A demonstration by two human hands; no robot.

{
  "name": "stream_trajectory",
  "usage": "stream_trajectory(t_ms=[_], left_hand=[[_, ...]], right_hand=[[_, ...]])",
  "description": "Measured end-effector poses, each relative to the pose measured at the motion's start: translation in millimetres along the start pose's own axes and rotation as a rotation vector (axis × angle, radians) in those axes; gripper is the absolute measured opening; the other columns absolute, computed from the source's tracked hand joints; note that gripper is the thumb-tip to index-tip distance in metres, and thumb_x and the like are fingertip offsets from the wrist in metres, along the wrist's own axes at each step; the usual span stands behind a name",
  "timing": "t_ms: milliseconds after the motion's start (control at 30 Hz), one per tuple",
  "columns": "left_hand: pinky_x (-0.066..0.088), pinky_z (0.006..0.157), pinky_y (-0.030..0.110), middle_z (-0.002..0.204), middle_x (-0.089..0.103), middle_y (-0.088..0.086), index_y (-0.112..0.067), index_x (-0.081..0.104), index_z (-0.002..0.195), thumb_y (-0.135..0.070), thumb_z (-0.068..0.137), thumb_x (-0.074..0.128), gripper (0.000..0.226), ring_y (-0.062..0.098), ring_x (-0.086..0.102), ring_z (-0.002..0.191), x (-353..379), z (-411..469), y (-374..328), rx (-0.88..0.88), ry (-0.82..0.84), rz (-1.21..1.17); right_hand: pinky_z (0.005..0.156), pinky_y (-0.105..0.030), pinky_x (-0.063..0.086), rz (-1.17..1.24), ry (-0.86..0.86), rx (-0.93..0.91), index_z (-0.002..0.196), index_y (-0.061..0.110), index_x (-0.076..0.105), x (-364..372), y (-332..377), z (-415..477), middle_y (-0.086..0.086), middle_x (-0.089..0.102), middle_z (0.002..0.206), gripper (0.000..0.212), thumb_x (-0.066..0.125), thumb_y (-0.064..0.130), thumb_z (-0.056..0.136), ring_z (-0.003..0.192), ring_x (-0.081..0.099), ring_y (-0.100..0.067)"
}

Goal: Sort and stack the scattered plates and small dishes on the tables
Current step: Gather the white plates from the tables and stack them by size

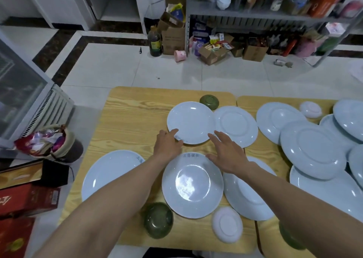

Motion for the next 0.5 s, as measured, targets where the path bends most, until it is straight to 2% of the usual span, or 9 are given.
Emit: stream_trajectory(t_ms=[200, 367, 433, 500], left_hand=[[0.034, 0.108, 0.034, 0.143, 0.035, 0.017, -0.024, 0.044, 0.147, -0.033, 0.095, 0.061, 0.055, 0.031, 0.04, 0.132, 10.7, 28.5, 9.2, -0.047, 0.06, -0.089], [0.037, 0.103, 0.032, 0.135, 0.047, 0.015, -0.016, 0.054, 0.137, -0.022, 0.089, 0.071, 0.052, 0.03, 0.05, 0.122, 19.6, 45.7, 16.7, -0.116, -0.001, -0.281], [0.047, 0.091, 0.03, 0.12, 0.059, 0.011, -0.01, 0.058, 0.131, -0.014, 0.086, 0.074, 0.048, 0.027, 0.058, 0.105, 23.6, 50.3, 20.4, -0.143, -0.052, -0.355], [0.055, 0.064, 0.026, 0.09, 0.058, 0.005, -0.008, 0.06, 0.127, -0.005, 0.084, 0.075, 0.046, 0.023, 0.06, 0.074, 25.6, 50.8, 20.8, -0.217, -0.075, -0.521]], right_hand=[[0.113, -0.039, 0.031, 0.038, 0.03, 0.036, 0.157, 0.022, 0.017, 2.3, -6.7, 10.7, -0.003, 0.016, 0.164, 0.074, 0.053, 0.047, 0.097, 0.15, 0.014, -0.02], [0.112, -0.039, 0.032, 0.075, 0.056, 0.049, 0.157, 0.022, 0.019, 5.2, -8.3, 18.2, -0.003, 0.018, 0.164, 0.072, 0.053, 0.044, 0.098, 0.15, 0.017, -0.02], [0.11, -0.039, 0.034, 0.091, 0.068, 0.053, 0.157, 0.022, 0.02, 7.1, -9.1, 20.4, -0.003, 0.02, 0.163, 0.071, 0.054, 0.042, 0.098, 0.148, 0.02, -0.021], [0.107, -0.038, 0.036, 0.11, 0.066, 0.06, 0.156, 0.022, 0.021, 8.4, -9.9, 21.3, -0.001, 0.023, 0.162, 0.07, 0.055, 0.04, 0.098, 0.147, 0.023, -0.021]])
Point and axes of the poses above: each hand's wrist, its own z-axis towards the middle knuckle, its own x-axis out of the palm, y = z × x, the point moved 2 cm from there along z, towards the middle knuckle
